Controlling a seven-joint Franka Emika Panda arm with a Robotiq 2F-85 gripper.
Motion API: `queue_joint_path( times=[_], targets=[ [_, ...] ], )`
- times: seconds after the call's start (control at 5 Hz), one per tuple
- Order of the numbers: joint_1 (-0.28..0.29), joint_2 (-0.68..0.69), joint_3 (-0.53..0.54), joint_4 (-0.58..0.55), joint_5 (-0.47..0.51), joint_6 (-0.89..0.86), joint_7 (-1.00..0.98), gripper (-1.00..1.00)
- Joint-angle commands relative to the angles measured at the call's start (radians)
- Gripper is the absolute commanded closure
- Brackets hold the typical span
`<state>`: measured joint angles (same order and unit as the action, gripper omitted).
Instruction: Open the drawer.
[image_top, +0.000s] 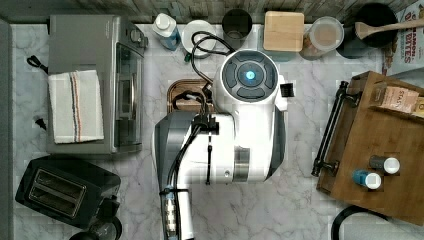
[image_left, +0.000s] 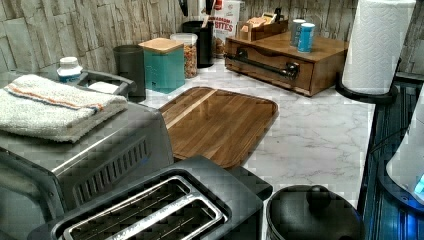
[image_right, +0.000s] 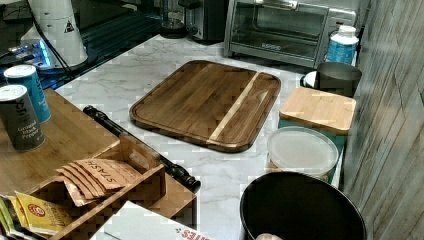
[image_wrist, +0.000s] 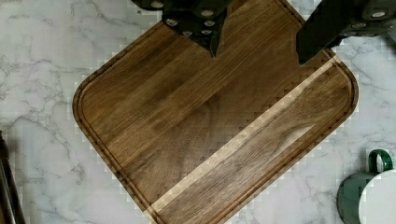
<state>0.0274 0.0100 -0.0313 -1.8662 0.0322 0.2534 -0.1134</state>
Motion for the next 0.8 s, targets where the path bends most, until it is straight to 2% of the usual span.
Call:
queue_joint_path(
  times=[0.2,0.4,0.6,0.8],
  targets=[
    [0.0,-0.009,0.0,-0.012,0.011,0.0,-0.001,-1.0],
    [-0.03,-0.08,-0.031,-0.099,0.006,0.006,-0.201,-1.0],
    [-0.078,-0.098,-0.069,-0.126,-0.047,0.018,-0.372,-1.0],
    [-0.118,-0.077,-0.12,-0.136,-0.043,0.085,-0.539,-1.0]
  ],
)
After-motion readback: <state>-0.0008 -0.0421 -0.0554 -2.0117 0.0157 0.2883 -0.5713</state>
